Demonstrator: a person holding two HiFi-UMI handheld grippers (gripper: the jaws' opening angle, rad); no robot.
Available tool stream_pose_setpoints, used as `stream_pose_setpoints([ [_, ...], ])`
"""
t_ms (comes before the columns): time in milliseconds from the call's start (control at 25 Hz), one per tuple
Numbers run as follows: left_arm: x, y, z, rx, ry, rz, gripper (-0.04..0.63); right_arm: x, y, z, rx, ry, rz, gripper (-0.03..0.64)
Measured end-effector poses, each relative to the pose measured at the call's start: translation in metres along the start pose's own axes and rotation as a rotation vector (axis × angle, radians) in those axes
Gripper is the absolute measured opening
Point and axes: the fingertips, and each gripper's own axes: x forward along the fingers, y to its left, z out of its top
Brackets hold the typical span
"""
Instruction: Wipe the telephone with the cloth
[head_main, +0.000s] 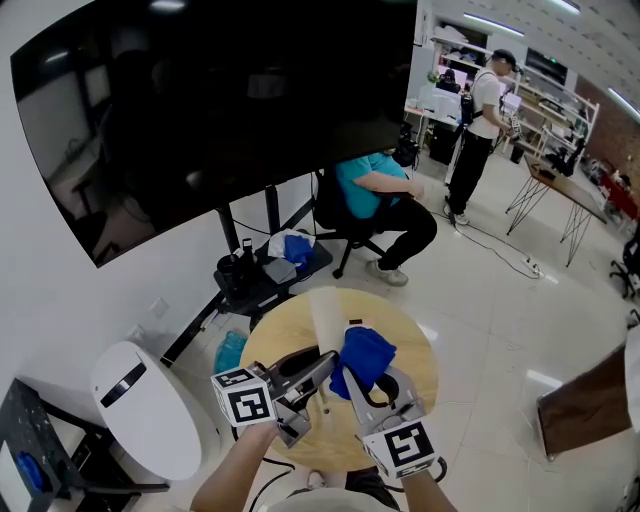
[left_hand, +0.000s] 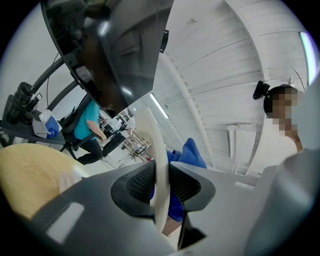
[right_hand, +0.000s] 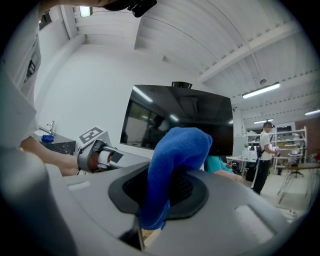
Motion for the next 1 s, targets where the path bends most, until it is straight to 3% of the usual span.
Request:
stream_pose_setpoints([
  [720, -0.002, 0.009, 0.013, 0.007, -0.021, 0.021, 0.081, -0.005, 0.036, -0.034, 0.051, 0.071, 0.064, 0.06],
  [1000, -0.011, 0.008, 0.024, -0.005, -0.037, -0.005, 0.081, -0.023, 0.006, -0.051, 0.086, 0.083, -0.031, 0.06],
])
